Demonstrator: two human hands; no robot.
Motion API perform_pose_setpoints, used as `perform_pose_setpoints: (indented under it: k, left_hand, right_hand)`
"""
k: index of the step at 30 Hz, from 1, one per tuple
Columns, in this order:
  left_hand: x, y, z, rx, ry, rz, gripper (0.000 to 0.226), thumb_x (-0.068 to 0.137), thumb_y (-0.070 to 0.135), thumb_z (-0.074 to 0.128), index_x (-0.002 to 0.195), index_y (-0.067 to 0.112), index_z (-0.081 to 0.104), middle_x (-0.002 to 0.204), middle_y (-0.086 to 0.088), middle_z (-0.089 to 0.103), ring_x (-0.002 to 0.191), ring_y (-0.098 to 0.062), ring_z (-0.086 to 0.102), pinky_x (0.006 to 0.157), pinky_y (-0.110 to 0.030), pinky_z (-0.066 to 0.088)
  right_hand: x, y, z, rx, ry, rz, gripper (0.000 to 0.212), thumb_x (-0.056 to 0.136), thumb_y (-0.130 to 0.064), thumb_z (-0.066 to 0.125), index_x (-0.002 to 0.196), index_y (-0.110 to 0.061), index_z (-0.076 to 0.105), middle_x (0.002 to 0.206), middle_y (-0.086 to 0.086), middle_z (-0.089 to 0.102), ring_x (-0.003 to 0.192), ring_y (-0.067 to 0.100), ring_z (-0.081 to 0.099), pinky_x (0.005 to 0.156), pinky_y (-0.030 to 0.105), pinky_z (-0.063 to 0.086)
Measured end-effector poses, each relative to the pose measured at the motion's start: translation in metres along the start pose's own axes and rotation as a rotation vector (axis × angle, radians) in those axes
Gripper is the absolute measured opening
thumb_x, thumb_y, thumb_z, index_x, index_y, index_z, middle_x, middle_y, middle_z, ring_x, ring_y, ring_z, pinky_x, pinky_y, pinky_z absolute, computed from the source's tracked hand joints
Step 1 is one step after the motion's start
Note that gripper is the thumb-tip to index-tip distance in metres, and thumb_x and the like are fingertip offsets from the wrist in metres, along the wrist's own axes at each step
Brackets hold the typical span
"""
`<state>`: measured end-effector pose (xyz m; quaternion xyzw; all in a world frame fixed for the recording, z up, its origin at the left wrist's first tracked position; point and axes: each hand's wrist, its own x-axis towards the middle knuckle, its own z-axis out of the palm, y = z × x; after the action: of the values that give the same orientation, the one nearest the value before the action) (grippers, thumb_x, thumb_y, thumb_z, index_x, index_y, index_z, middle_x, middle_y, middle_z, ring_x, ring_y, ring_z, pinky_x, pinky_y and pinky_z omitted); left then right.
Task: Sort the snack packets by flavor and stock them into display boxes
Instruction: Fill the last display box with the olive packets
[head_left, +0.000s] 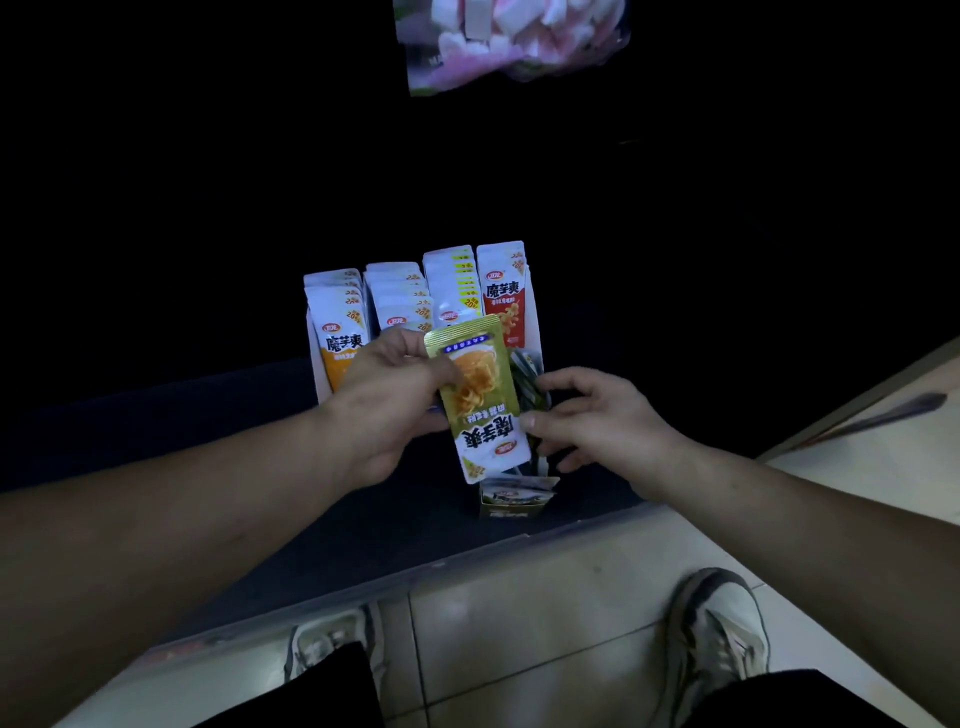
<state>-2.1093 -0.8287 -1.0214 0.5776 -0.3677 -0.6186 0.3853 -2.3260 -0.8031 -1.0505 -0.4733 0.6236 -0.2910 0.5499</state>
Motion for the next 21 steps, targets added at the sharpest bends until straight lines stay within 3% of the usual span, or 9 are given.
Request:
perform_pose_setpoints:
  k: [2,7,9,11,13,15,21]
  left_hand:
    - [0.0,-0.002,0.002,-0.059,-0.019,-0.016,0.037,0.09,-0.012,0.065,0.122,0.001,0.053,0.111,-0.023,0.074,0.1,-0.034,0.075,0.079,-0.049,0.064]
    - [0.004,-0.003,0.006,-0.16,-0.06,-0.037,0.047,0.084,-0.016,0.07,0.123,0.008,0.058,0.11,-0.019,0.075,0.102,-0.033,0.075,0.089,-0.053,0.062]
    - [0.004,-0.01,0.004,-0.058,-0.056,-0.039,0.044,0.081,-0.006,0.079,0.119,0.012,0.065,0.107,-0.011,0.078,0.101,-0.026,0.076,0.092,-0.05,0.061]
    - [0.002,-0.018,0.001,0.148,-0.009,-0.012,0.031,0.083,0.007,0.084,0.11,0.016,0.072,0.101,-0.006,0.079,0.096,-0.021,0.075,0.089,-0.045,0.062]
    - [-0.001,-0.026,-0.001,0.361,-0.005,0.0,0.014,0.09,0.018,0.08,0.101,0.023,0.073,0.096,-0.008,0.076,0.089,-0.024,0.07,0.079,-0.039,0.062]
    - [-0.003,-0.033,-0.001,0.497,-0.054,-0.039,0.009,0.094,0.025,0.075,0.102,0.026,0.07,0.098,-0.009,0.074,0.09,-0.025,0.07,0.073,-0.039,0.062]
    - [-0.011,-0.055,0.007,0.614,-0.168,-0.11,0.005,0.098,0.027,0.068,0.1,0.022,0.069,0.098,-0.007,0.073,0.075,-0.015,0.066,0.054,-0.026,0.053]
  right_hand:
    - [-0.002,-0.001,-0.001,-0.017,-0.066,0.027,0.047,0.081,-0.021,0.087,0.122,-0.026,0.063,0.093,0.002,0.08,0.088,0.022,0.077,0.072,0.04,0.061]
    - [-0.002,-0.001,-0.003,-0.117,-0.058,-0.006,0.014,0.084,-0.016,0.084,0.092,-0.018,0.073,0.091,0.003,0.08,0.088,0.023,0.076,0.07,0.038,0.059]
    - [-0.003,-0.003,-0.007,-0.068,-0.001,-0.023,0.01,0.087,-0.012,0.08,0.089,-0.017,0.071,0.091,0.003,0.079,0.09,0.024,0.076,0.072,0.04,0.06]
    - [-0.005,-0.009,-0.012,0.037,0.053,-0.038,0.014,0.09,-0.01,0.076,0.103,-0.011,0.07,0.097,0.003,0.079,0.096,0.025,0.075,0.079,0.043,0.061]
    - [-0.007,-0.017,-0.017,0.136,0.07,-0.073,0.018,0.094,-0.007,0.07,0.111,-0.006,0.064,0.101,0.008,0.079,0.099,0.029,0.075,0.086,0.045,0.06]
    - [-0.009,-0.025,-0.021,0.153,0.071,-0.125,0.011,0.097,-0.006,0.067,0.106,-0.009,0.06,0.1,0.01,0.079,0.096,0.03,0.076,0.086,0.046,0.062]
    - [-0.014,-0.027,-0.029,-0.255,0.136,-0.424,0.019,0.1,-0.008,0.06,0.096,-0.024,0.051,0.079,-0.011,0.072,0.074,0.011,0.069,0.068,0.036,0.058]
